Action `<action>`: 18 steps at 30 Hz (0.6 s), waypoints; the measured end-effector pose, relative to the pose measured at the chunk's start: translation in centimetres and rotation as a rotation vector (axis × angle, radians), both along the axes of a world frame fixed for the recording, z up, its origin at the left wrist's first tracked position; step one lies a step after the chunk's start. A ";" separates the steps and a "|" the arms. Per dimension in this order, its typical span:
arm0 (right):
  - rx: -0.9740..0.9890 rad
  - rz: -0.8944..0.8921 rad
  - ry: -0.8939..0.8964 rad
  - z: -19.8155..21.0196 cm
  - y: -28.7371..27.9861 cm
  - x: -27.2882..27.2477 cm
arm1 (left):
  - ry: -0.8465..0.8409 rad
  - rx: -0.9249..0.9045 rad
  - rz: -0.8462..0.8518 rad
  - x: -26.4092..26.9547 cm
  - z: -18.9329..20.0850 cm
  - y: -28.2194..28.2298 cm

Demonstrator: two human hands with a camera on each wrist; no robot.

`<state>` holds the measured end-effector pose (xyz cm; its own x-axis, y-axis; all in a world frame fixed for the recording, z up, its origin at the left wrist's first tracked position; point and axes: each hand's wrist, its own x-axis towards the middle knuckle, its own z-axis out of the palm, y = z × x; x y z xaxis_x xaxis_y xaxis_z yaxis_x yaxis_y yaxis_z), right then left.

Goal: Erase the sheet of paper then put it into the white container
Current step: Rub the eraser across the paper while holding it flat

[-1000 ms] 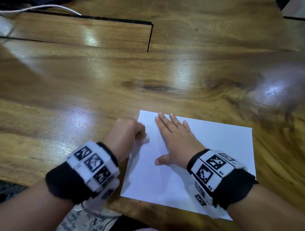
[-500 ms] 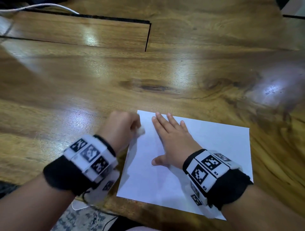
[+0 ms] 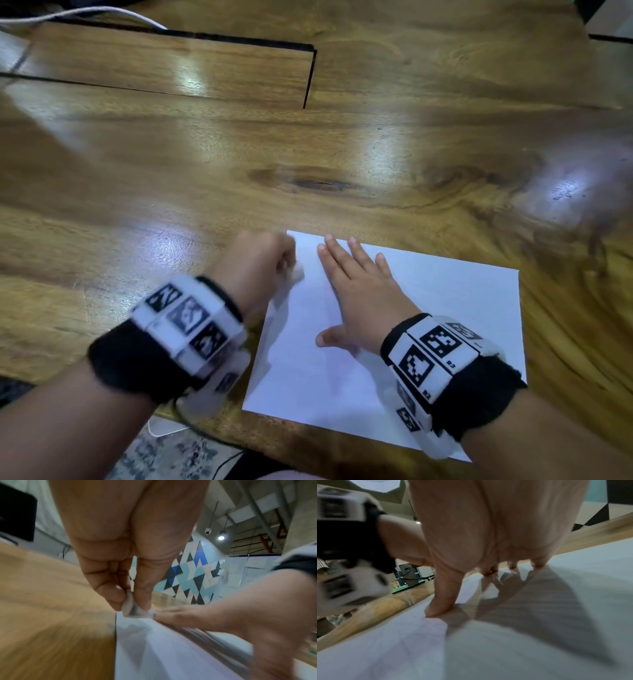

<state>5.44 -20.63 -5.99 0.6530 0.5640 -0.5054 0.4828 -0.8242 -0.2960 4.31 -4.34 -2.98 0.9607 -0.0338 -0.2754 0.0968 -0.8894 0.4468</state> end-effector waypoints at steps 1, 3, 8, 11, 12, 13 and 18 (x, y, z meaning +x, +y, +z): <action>-0.005 0.001 -0.001 0.0 0.0 0.0 | -0.032 0.005 0.036 1.4 -0.1 -0.2; -0.012 0.006 0.003 0.1 0.1 0.0 | -0.042 0.018 0.076 2.9 -0.7 -0.5; -0.005 0.005 0.003 0.1 0.0 0.0 | -0.065 0.005 0.010 -1.8 -1.4 -0.2; -0.008 0.009 0.004 0.1 0.0 0.0 | -0.101 -0.014 -0.008 -3.5 -1.8 0.2; -0.006 0.010 0.004 0.0 0.0 0.0 | -0.100 -0.004 -0.005 -3.5 -1.9 0.2; -0.001 0.009 0.004 0.0 0.0 0.0 | -0.090 0.013 0.002 -3.4 -2.0 0.2; 0.013 0.035 0.005 -0.2 -0.2 0.0 | 0.016 0.050 -0.011 -2.6 -1.2 0.0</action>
